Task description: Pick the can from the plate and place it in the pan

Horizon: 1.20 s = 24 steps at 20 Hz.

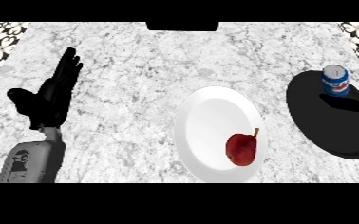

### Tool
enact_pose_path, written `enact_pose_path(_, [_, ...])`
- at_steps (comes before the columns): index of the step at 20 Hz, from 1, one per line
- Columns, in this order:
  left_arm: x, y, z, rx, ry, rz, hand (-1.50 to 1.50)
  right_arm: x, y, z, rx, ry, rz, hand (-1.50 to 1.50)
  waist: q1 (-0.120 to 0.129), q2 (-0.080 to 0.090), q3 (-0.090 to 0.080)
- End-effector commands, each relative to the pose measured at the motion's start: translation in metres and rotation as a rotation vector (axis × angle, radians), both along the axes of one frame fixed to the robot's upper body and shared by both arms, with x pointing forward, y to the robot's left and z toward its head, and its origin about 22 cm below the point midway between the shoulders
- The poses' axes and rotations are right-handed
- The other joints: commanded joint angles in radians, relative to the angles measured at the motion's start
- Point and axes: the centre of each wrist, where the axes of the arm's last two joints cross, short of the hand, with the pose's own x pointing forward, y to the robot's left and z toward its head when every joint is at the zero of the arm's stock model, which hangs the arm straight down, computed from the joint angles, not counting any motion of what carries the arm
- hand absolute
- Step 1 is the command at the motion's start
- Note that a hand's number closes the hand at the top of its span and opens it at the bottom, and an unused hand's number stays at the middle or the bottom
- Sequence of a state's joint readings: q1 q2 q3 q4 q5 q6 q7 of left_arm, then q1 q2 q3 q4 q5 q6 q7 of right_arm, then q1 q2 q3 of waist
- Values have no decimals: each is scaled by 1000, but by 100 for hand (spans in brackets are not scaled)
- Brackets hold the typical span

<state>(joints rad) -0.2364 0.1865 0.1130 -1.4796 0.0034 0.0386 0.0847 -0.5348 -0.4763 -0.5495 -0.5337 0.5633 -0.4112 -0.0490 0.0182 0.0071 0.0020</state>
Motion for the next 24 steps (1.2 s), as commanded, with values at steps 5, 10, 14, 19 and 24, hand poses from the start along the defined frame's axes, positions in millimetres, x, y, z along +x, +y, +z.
enact_pose_path(5, [4,-1,-2,-1,-7,35,0,-11,-3,1,9,-313,-30,-150,-29,-9,-2])
enact_pose_path(10, [-8,11,-16,1,19,73,0,-54,11,-28,139,-431,-23,-150,-54,-18,-5])
enact_pose_path(14, [-18,16,-7,-2,25,78,0,-90,1,-12,199,-511,80,-150,-64,-27,-6])
enact_pose_path(19, [-15,14,-1,-3,31,92,0,-150,22,-5,236,-530,144,-150,-82,-28,-7])
enact_pose_path(24, [-17,24,0,0,23,71,0,-212,58,26,198,-556,126,-150,-68,-20,-6])
